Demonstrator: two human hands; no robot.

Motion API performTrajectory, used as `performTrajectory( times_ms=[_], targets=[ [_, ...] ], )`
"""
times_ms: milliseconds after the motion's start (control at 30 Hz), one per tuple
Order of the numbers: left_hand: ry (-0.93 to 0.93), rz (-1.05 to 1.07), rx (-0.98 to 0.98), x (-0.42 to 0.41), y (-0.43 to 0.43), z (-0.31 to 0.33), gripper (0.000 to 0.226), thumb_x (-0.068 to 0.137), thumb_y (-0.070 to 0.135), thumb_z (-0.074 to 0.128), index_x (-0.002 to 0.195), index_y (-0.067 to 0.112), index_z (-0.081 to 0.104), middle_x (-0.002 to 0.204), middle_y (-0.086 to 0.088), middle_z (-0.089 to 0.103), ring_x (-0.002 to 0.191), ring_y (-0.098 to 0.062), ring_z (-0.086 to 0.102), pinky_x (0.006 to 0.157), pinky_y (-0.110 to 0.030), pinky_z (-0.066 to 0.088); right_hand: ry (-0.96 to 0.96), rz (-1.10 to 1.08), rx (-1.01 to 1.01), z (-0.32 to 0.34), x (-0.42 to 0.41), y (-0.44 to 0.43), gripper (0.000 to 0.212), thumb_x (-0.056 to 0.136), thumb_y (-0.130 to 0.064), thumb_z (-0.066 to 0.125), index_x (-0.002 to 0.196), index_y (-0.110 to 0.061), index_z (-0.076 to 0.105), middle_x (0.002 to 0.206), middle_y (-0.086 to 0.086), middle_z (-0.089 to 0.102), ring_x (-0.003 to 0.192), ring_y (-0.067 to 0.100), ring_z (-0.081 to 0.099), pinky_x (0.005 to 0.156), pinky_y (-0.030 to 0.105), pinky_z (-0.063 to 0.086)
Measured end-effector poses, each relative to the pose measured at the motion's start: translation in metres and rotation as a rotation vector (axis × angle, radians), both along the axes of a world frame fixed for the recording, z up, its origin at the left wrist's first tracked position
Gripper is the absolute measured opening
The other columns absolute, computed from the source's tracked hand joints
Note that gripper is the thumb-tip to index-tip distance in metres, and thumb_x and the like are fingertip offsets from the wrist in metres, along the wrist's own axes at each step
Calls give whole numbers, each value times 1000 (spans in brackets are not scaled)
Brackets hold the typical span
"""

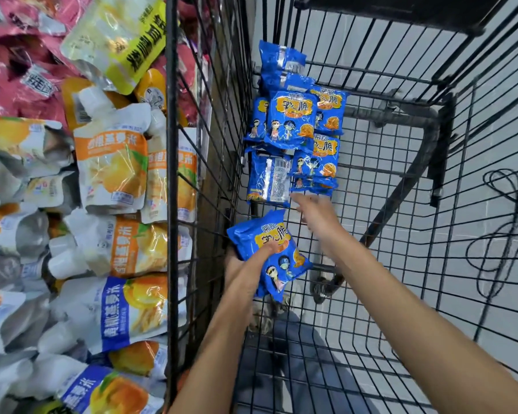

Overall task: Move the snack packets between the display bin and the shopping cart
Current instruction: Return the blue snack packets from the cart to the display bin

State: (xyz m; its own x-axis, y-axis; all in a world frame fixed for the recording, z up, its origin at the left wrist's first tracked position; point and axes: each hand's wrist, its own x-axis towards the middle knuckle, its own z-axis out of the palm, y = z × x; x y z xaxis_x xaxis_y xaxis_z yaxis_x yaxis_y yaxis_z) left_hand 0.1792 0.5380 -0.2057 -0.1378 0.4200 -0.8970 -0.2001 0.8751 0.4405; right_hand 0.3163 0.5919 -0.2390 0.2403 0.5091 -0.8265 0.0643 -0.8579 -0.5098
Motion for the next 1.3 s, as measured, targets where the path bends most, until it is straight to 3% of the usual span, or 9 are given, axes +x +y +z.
performTrajectory(
  times_ms=[67, 133, 200, 433, 600, 800, 933, 1067, 1300],
  targets=[
    [38, -6, 0, 3, -6, -2, 39, 76, 11, 74, 112, 17, 60, 102, -6, 72, 85, -21, 71, 65, -29, 56, -43, 9, -73, -18, -7, 23, 39, 84, -43, 62, 103, -9, 56, 96, 4, 57, 82, 18, 54, 75, 32, 43],
    [69, -1, -18, 6, -13, -5, 34, 76, 12, 75, 106, 19, 60, 95, -2, 73, 75, -13, 71, 55, -23, 55, -64, -22, -143, -34, -19, 37, 75, 77, -44, 69, 133, -5, 40, 127, 11, 52, 104, 25, 53, 82, 35, 44],
    [103, -2, -44, 6, -16, -6, 36, 74, 13, 76, 105, 19, 59, 91, 1, 72, 68, -7, 69, 47, -19, 51, -136, -77, -169, -44, -29, 43, 89, 70, -48, 76, 136, -3, 37, 134, 13, 50, 116, 31, 51, 83, 35, 43],
    [134, -12, -106, -2, -15, -4, 50, 71, 12, 78, 114, 17, 55, 104, -7, 70, 88, -26, 70, 78, -46, 58, -217, -236, -134, -54, -28, 29, 60, 67, -41, 81, 113, -7, 61, 120, 10, 62, 106, 28, 58, 76, 31, 40],
    [138, -20, -97, -1, -21, -3, 50, 71, 13, 79, 113, 18, 54, 103, -7, 70, 87, -25, 70, 81, -45, 57, -288, -305, -131, -54, -27, 27, 21, 75, -23, 75, 92, -13, 67, 111, 9, 65, 99, 27, 61, 83, 31, 48],
    [137, -45, -103, -3, -23, -5, 56, 66, 16, 81, 115, 18, 54, 99, -5, 71, 80, -22, 72, 68, -36, 59, -148, -263, -218, -39, -59, 49, 108, 57, -57, 80, 136, -4, 30, 135, 16, 39, 123, 34, 41, 101, 43, 41],
    [172, -127, -111, -3, -24, -4, 71, 49, 23, 84, 113, 19, 53, 101, -4, 69, 85, -24, 70, 75, -41, 59, -293, -263, -273, -41, -75, 66, 105, 54, -50, 85, 131, -6, 31, 128, 11, 38, 116, 29, 40, 98, 38, 40],
    [227, -217, -111, -5, -30, -3, 62, 50, 25, 82, 105, 19, 54, 98, -3, 69, 87, -22, 68, 82, -43, 56, -436, -192, -194, -48, -81, 60, 85, 68, -36, 80, 130, -3, 32, 131, 13, 42, 120, 27, 40, 98, 37, 37],
    [196, -257, -125, -8, -36, 6, 60, 47, 25, 82, 102, 16, 61, 94, -6, 72, 85, -25, 69, 82, -46, 56, -134, -274, -160, -28, -57, 32, 103, 64, -32, 80, 138, -1, 17, 105, 11, 59, 115, 31, 51, 98, 39, 45]
  ],
)
